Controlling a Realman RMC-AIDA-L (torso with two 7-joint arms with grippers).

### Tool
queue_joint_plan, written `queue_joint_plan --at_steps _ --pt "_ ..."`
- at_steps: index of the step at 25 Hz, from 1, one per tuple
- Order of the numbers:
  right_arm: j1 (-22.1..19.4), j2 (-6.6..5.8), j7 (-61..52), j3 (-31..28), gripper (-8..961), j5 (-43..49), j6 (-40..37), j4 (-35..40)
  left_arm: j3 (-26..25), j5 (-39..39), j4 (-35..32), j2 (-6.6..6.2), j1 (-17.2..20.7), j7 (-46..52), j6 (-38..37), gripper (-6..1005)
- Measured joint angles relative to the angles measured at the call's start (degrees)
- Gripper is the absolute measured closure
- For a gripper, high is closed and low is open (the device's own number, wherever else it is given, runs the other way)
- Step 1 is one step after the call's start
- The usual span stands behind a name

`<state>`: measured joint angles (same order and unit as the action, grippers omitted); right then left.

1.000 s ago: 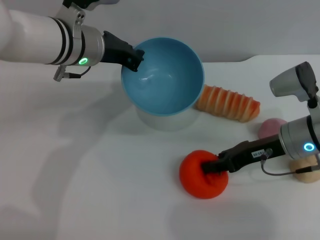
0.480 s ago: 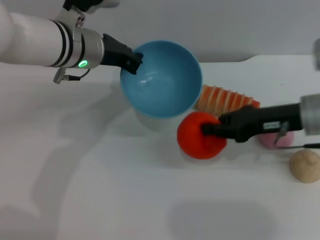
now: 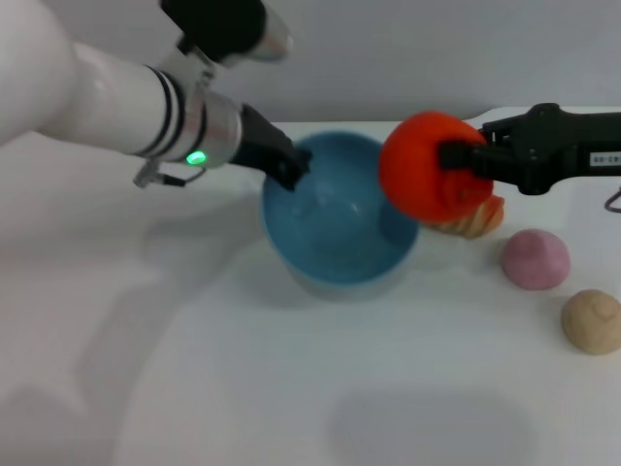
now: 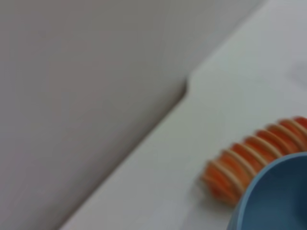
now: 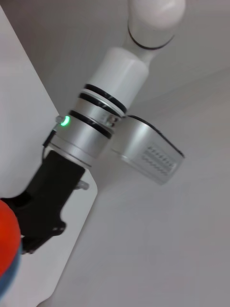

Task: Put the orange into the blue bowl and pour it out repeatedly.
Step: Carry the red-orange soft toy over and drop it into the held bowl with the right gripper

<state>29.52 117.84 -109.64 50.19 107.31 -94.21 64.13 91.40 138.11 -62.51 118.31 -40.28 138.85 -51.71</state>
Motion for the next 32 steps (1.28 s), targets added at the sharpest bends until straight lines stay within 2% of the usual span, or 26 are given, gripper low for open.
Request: queue_joint_plan --at_steps 1,6,11,15,21,27,30,32 --pt "0.61 0.14 0.19 0.15 870 0.62 0.95 -1.18 2.2 -0.03 -0.15 0.07 -0.26 -0.02 -0.85 1000" --pt "2.7 0.28 0.57 0.44 899 2.98 3.96 -7.22 5.62 -0.12 -0.56 0.17 -0.45 0.11 -1.05 1000" --pt "5.5 0.26 0.69 1.41 932 7.08 4.51 -12.64 6.02 -0.13 -0.68 0.18 -0.79 0.2 -0.79 1000" --pt "6.12 0.3 0.69 3.41 887 8.02 4.82 -13.45 5.81 -0.13 -0.72 0.17 -0.9 0.21 -0.44 1000" --pt "5.68 0.48 0.51 2.88 819 7.46 5.77 -13.37 5.8 -0.11 -0.71 0.07 -0.86 0.18 -0.06 1000" --pt "4.91 0.53 1.17 1.54 592 6.68 7.27 -13.08 5.8 -0.1 -0.53 -0.01 -0.57 -0.27 1.22 1000" --pt "2.7 0.74 8.2 -0.95 510 3.22 10.82 -13.25 5.82 -0.06 -0.46 -0.01 -0.43 -0.27 2.27 999" --pt "-0.24 0.99 16.12 -1.42 455 -1.09 15.01 -14.04 6.03 0.09 -0.32 -0.01 -0.3 -0.28 3.19 999"
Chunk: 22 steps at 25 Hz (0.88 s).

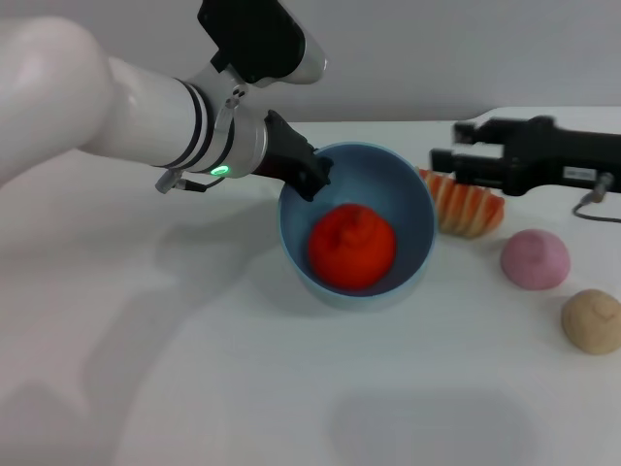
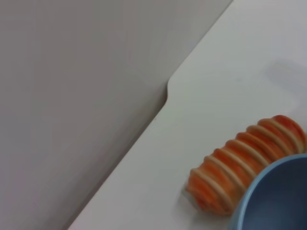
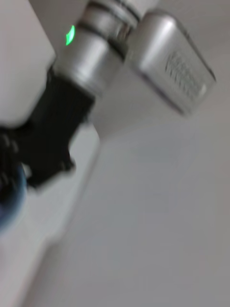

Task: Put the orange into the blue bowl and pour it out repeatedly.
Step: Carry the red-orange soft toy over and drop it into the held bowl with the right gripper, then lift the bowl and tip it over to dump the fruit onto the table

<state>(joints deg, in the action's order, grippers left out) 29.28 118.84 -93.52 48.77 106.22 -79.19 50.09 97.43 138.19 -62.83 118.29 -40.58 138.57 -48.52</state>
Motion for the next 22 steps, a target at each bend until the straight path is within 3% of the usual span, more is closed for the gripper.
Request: queue_joint_plan --at_steps 3,7,14,22 --pt "-3.78 0.08 8.78 -0.09 373 -5.97 4.24 -1.83 0.35 0.2 0.13 0.0 0.19 -0.18 1.25 999" --pt "-7.83 -0.19 20.1 -2.22 372 -13.47 7.73 -8.49 0.71 0.24 0.17 -0.05 0.1 -0.55 3.41 1000" --pt "-14.02 -0.01 30.68 -6.06 338 -22.66 6.95 -16.01 2.47 0.32 -0.55 0.07 -0.93 -3.44 8.25 999" --pt "-15.62 0.02 34.82 -8.42 293 -24.87 7.08 -21.66 5.73 0.56 -3.25 0.22 -2.49 -8.87 10.62 999"
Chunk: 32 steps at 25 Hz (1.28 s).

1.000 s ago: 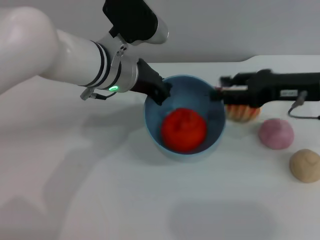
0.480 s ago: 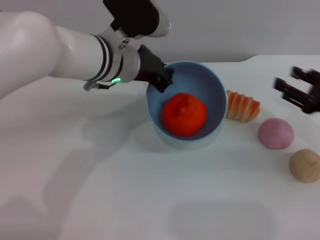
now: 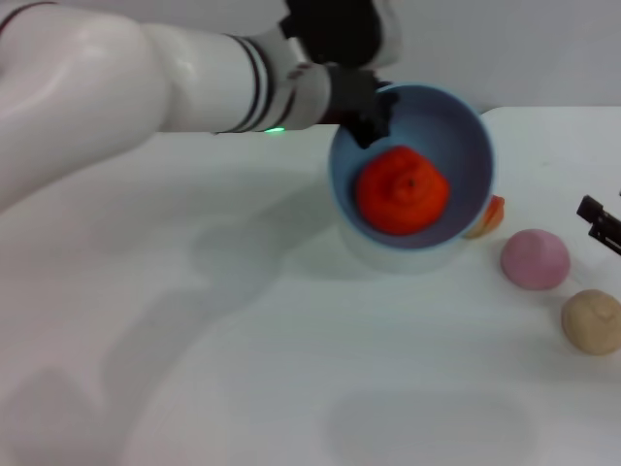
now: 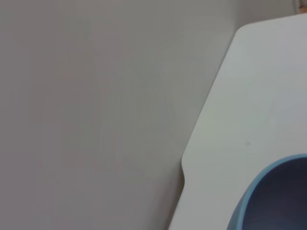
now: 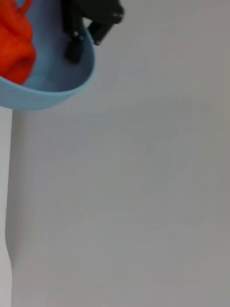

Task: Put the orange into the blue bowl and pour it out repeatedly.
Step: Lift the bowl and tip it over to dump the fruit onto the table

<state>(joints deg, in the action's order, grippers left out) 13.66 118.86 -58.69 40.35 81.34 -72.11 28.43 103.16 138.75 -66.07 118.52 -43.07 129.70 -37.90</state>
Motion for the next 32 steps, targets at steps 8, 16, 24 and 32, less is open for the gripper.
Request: queue_joint_plan --at_steps 8,16,24,32 --pt "0.05 0.02 4.6 -4.19 248 -6.05 1.06 -6.14 9.85 13.15 -8.3 -0.02 4.5 -1.78 10.03 1000" --pt "0.11 0.04 5.64 -4.7 136 -8.11 1.07 -7.72 20.0 26.27 -12.31 0.26 8.71 -3.07 19.12 1000" --pt "0.69 -0.07 5.67 -5.06 136 -8.26 1.14 -8.37 24.63 26.66 -11.0 0.34 14.43 -17.55 33.68 1000" --pt "0.96 -0.11 5.7 -5.95 136 -8.32 1.21 -8.53 27.78 26.76 -9.09 0.38 19.32 -25.37 45.08 999"
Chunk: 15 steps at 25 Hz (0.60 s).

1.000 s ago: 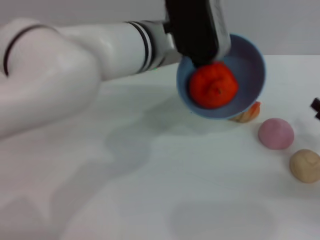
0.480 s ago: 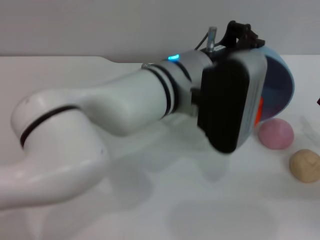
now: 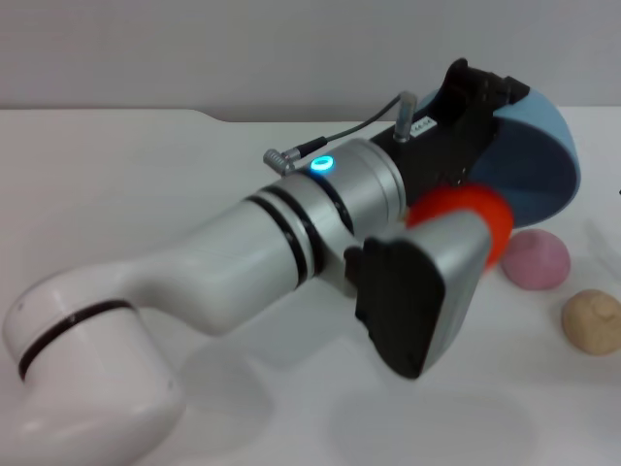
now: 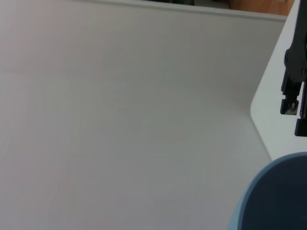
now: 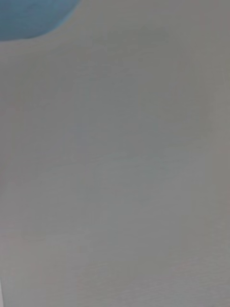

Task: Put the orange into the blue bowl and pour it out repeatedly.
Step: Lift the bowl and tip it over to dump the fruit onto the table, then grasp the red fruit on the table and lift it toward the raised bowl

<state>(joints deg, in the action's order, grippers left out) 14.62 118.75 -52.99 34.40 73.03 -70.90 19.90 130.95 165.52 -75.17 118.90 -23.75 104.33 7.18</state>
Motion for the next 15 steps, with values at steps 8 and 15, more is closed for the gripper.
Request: queue_joint_plan --at_steps 8,15 --pt "0.1 -0.01 -0.25 -0.28 136 0.0 0.04 -0.04 0.35 -6.12 0.28 0.16 2.1 -2.44 3.86 999" --pt "-0.48 -0.36 -9.11 -2.72 135 0.95 0.08 2.08 -9.89 -26.15 -2.5 -0.11 -0.1 2.08 -10.26 1000"
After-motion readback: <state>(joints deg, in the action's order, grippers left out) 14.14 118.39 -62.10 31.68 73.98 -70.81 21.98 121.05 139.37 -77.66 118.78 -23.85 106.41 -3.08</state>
